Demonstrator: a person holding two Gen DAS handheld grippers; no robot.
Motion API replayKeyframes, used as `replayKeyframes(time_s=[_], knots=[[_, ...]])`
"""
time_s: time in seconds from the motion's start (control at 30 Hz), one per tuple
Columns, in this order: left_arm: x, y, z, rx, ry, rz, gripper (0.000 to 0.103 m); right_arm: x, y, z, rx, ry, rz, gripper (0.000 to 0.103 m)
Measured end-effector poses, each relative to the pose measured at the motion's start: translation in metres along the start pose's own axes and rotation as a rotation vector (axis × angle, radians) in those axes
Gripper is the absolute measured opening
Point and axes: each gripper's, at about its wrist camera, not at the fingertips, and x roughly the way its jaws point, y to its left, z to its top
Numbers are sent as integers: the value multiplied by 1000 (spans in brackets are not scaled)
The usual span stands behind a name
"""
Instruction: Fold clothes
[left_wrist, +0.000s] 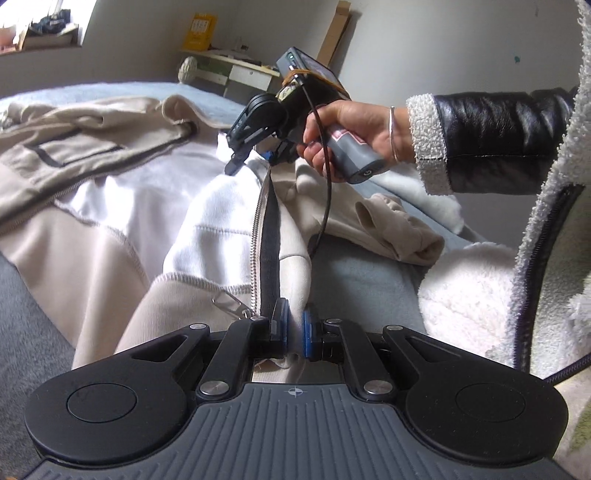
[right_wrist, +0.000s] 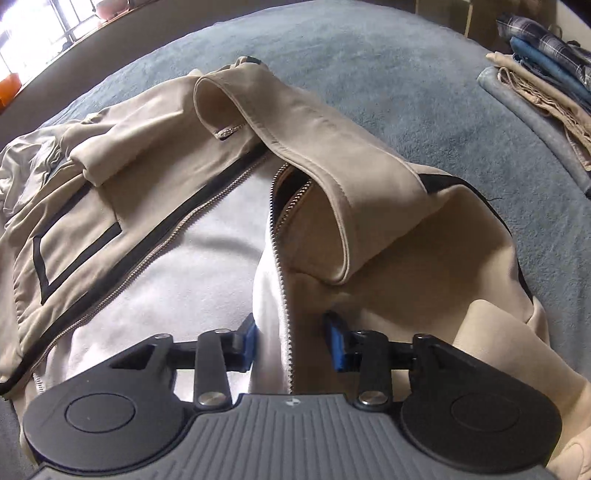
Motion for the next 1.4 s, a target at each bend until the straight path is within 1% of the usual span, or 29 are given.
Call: replayKeyframes(time_s=[0.03,0.07,0.13,0.23,0.3,0.33,0.37,0.4,0.43,0.47,0.6,0.67,0.73,0.8,0.83,0.87,0.93,1.07,1.1,1.17,1.23,1.3,1.37,1.4], knots=[[0,2,-2,-10,8,-15,6,-1,-1,-2,-10,-5,6,23],[1,4,-3,-22,18,-29,6,-3,-3,-3,-20,-10,13,14],[1,7,-5,-46,37,-57,6,-12,-5,-9,-61,-15,15,7],[-1,13,-7,-87,68,-82,7,-31,-10,-19,-126,-19,10,6],[-4,18,-6,-122,92,-92,9,-47,-23,-27,-146,-15,-3,5],[-5,20,-6,-140,104,-96,15,-55,-34,-34,-139,-15,-12,5],[-9,24,-4,-168,96,-90,21,-64,-47,-40,-126,-18,-25,5],[-14,27,-3,-200,76,-77,23,-73,-59,-47,-113,-21,-38,5],[-19,31,-2,-237,55,-64,28,-82,-71,-54,-91,-31,-50,5],[-24,36,0,-280,38,-64,30,-92,-84,-61,-62,-45,-62,5],[-44,47,8,-384,-17,-53,31,-128,-133,-89,68,-99,-85,5],[-49,49,14,-403,-31,-38,32,-138,-151,-103,109,-104,-86,5],[-52,47,21,-396,-39,-10,33,-141,-166,-117,149,-87,-89,5],[-53,44,27,-388,-42,17,33,-139,-178,-126,188,-61,-94,10],[-52,42,31,-385,-45,32,34,-138,-182,-129,200,-50,-99,23],[-50,40,34,-385,-47,42,34,-139,-185,-132,207,-49,-112,42],[-46,38,39,-375,-54,70,35,-143,-186,-133,197,-64,-127,59],[-38,40,50,-358,-51,134,36,-163,-182,-136,139,-129,-98,62],[-36,40,51,-349,-51,147,36,-168,-178,-136,102,-147,-98,63],[-33,42,55,-332,-53,161,36,-180,-171,-136,21,-182,-102,66],[-31,44,58,-329,-62,156,36,-189,-167,-134,-38,-206,-111,68],[-31,48,59,-346,-65,137,36,-196,-166,-132,-88,-223,-125,70],[-32,53,58,-366,-62,109,39,-199,-168,-128,-97,-228,-157,70],[-33,54,56,-373,-49,87,40,-200,-169,-126,-94,-235,-160,70]])
